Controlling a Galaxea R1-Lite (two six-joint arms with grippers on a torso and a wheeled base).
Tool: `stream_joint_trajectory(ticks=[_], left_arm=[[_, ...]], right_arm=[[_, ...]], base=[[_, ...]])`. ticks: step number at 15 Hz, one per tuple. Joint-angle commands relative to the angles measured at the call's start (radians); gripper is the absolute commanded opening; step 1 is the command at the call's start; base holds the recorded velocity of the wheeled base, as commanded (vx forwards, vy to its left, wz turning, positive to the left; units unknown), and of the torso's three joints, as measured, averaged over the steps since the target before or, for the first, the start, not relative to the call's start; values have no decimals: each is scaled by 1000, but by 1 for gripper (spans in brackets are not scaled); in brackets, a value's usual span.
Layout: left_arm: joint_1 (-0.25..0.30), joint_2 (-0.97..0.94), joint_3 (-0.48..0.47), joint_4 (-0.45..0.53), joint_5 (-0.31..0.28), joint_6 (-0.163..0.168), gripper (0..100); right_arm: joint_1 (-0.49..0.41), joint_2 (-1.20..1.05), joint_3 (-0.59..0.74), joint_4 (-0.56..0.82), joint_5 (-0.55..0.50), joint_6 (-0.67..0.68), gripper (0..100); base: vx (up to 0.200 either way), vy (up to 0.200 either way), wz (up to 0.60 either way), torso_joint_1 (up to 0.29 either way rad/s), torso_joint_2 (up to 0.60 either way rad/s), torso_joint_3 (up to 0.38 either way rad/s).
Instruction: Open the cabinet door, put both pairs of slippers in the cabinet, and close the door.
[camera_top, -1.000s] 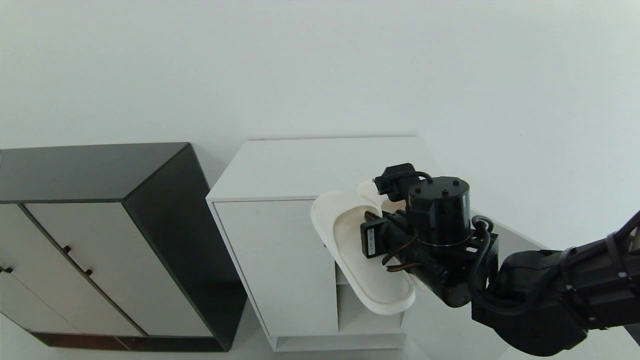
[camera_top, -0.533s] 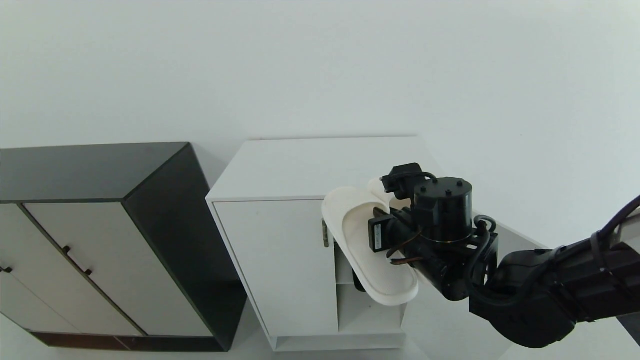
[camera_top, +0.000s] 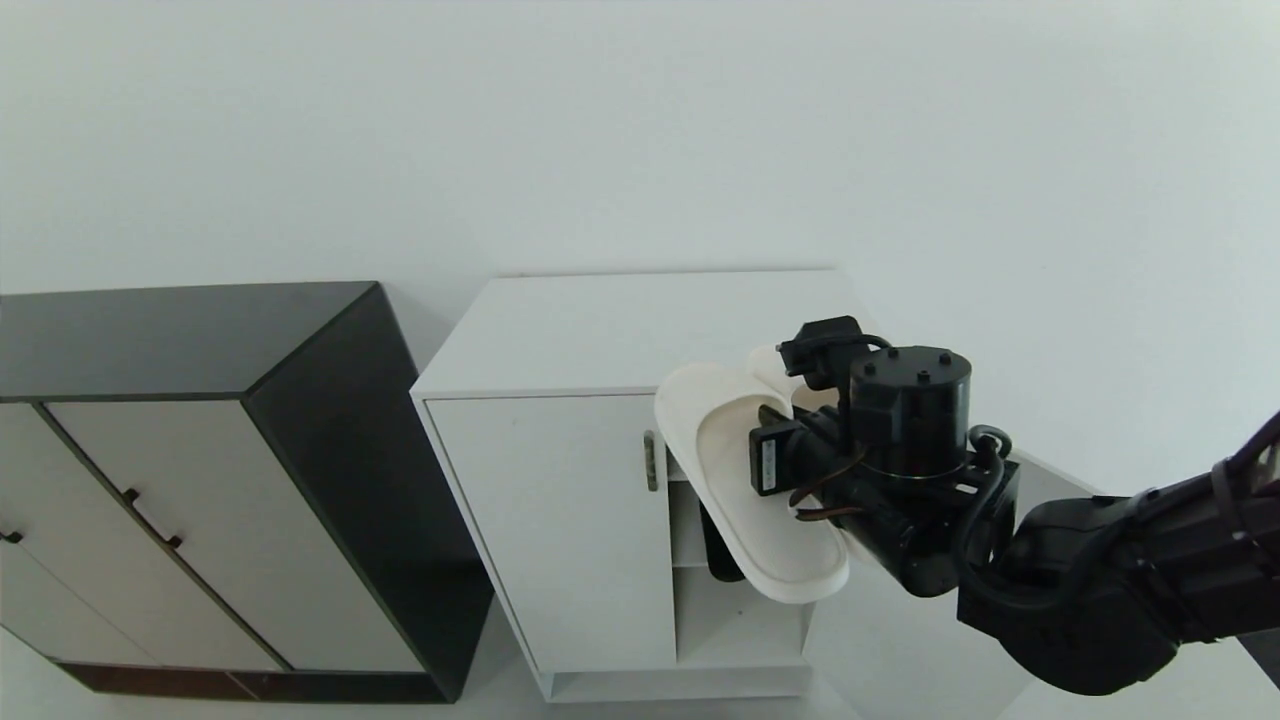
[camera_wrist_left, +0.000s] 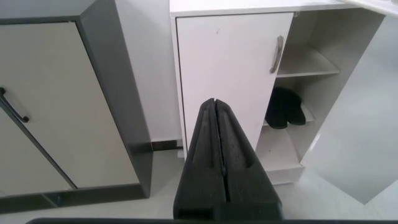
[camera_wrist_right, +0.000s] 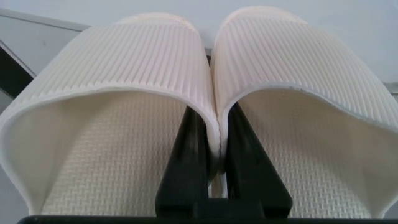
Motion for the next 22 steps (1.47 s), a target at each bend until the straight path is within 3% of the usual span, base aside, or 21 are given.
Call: stream_joint_trajectory(ticks=[1, 6, 22], left_arm=[[0, 0, 0, 0, 0, 0, 0], [0, 0, 0, 0, -1, 0, 0], [0, 0, 0, 0, 0, 0, 0]], right_arm=[[25, -70, 43, 0, 0, -16, 0], [45, -104, 152, -56, 0, -14, 0], [25, -42, 153, -83, 1, -13, 0]], base=[[0, 0, 0, -188, 471, 251], [0, 0, 0, -213, 526, 304], [0, 0, 0, -167, 492, 323]])
